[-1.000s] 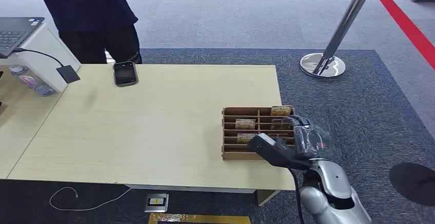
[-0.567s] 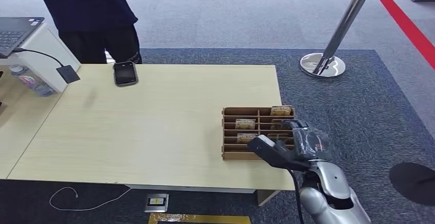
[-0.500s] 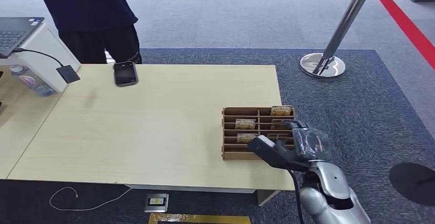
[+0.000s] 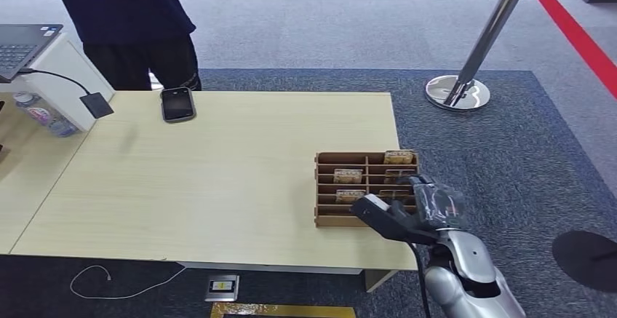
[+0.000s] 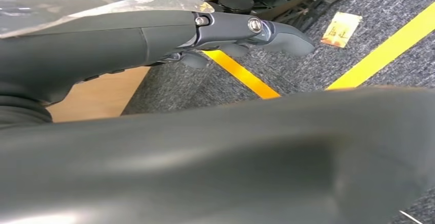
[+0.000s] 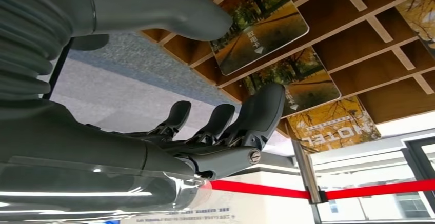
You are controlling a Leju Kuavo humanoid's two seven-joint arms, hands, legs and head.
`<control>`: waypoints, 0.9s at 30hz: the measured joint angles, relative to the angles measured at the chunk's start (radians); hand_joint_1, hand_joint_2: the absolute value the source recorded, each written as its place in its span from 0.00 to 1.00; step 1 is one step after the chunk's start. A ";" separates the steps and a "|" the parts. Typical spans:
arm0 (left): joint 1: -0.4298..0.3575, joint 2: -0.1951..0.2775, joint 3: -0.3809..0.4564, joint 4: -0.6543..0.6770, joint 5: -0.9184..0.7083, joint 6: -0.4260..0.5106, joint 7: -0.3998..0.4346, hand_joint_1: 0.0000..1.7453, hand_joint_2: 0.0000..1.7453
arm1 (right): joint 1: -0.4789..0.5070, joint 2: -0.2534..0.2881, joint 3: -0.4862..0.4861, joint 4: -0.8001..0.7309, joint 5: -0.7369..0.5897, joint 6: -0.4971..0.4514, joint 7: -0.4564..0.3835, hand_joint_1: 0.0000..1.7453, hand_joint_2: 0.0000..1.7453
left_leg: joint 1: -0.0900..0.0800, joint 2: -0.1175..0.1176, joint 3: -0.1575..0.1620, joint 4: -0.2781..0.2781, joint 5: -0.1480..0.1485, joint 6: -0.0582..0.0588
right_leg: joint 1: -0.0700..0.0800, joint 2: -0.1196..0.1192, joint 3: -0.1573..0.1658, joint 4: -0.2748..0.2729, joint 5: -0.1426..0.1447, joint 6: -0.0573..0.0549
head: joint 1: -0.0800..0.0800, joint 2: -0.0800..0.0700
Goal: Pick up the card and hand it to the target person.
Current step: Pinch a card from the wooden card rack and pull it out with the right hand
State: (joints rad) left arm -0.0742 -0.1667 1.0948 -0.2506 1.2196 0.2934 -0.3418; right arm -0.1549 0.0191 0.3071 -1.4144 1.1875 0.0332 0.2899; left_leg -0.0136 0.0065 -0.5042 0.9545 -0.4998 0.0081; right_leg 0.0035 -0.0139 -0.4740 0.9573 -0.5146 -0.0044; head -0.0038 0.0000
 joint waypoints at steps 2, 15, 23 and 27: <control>0.000 0.000 0.000 0.000 0.000 0.000 0.000 0.00 0.00 | 0.000 0.000 0.000 0.000 0.000 0.000 0.000 0.51 1.00 | 0.000 0.000 0.000 0.000 0.000 0.000 | 0.000 0.000 0.000 0.000 0.000 0.000 | 0.000 0.000; 0.000 0.000 0.000 0.000 0.000 0.000 0.000 0.00 0.00 | -0.001 0.000 0.000 0.001 0.000 0.000 0.000 0.52 1.00 | 0.000 0.000 0.000 0.000 0.000 0.000 | 0.000 0.000 0.000 0.000 0.000 0.000 | 0.000 0.000; 0.000 0.000 0.000 0.000 0.000 0.000 0.000 0.00 0.00 | -0.001 0.000 0.000 0.001 0.000 0.000 0.000 0.54 1.00 | 0.000 0.000 0.000 0.000 0.000 0.000 | 0.000 0.000 0.000 0.000 0.000 0.000 | 0.000 0.000; 0.000 0.000 0.000 0.000 0.000 0.000 0.000 0.00 0.00 | -0.001 0.000 0.000 0.002 0.000 0.000 0.000 0.55 1.00 | 0.000 0.000 0.000 0.000 0.000 0.000 | 0.000 0.000 0.000 0.000 0.000 0.000 | 0.000 0.000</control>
State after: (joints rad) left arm -0.0742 -0.1667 1.0949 -0.2506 1.2196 0.2934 -0.3418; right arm -0.1557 0.0191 0.3071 -1.4127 1.1878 0.0332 0.2899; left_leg -0.0136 0.0065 -0.5043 0.9544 -0.4998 0.0081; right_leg 0.0035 -0.0139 -0.4740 0.9573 -0.5146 -0.0044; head -0.0038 0.0000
